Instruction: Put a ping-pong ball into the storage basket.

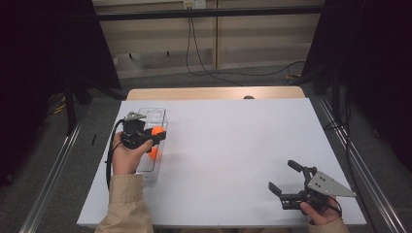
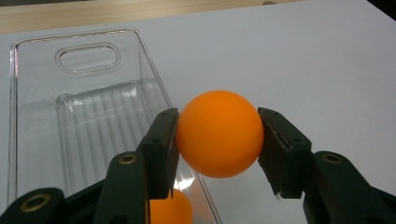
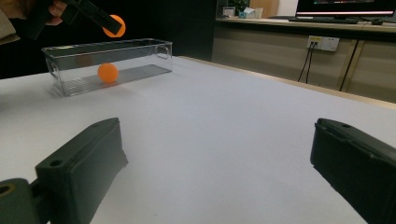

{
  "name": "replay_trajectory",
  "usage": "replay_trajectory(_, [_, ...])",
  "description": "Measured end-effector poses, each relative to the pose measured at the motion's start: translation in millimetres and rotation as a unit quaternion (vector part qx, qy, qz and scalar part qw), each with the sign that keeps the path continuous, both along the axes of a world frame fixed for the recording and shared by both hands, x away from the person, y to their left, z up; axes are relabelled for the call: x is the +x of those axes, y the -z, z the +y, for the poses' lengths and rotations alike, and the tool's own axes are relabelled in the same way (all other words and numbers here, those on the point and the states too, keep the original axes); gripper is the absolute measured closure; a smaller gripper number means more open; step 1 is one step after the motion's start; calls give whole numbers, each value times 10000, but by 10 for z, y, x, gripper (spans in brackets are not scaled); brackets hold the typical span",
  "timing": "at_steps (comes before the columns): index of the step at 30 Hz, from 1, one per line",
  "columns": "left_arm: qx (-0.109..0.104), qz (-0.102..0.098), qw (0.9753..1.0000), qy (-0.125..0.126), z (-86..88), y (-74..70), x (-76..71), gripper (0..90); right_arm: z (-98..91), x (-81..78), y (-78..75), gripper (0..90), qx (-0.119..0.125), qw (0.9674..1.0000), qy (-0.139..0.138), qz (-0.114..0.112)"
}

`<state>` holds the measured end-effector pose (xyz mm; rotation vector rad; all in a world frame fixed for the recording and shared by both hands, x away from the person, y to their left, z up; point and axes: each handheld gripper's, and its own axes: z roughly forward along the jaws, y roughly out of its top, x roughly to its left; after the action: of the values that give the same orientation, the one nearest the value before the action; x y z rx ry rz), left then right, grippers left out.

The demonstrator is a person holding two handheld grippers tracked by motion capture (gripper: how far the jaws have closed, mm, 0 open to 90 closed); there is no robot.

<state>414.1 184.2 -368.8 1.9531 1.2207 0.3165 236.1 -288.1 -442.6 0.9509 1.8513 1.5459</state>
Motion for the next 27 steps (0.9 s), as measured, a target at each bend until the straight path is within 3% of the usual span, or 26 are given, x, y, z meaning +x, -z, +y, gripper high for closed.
replay_trajectory(27, [73,-48,9999,-111,92,5,0,509,0,-1,0,21,5,10000,-1,5])
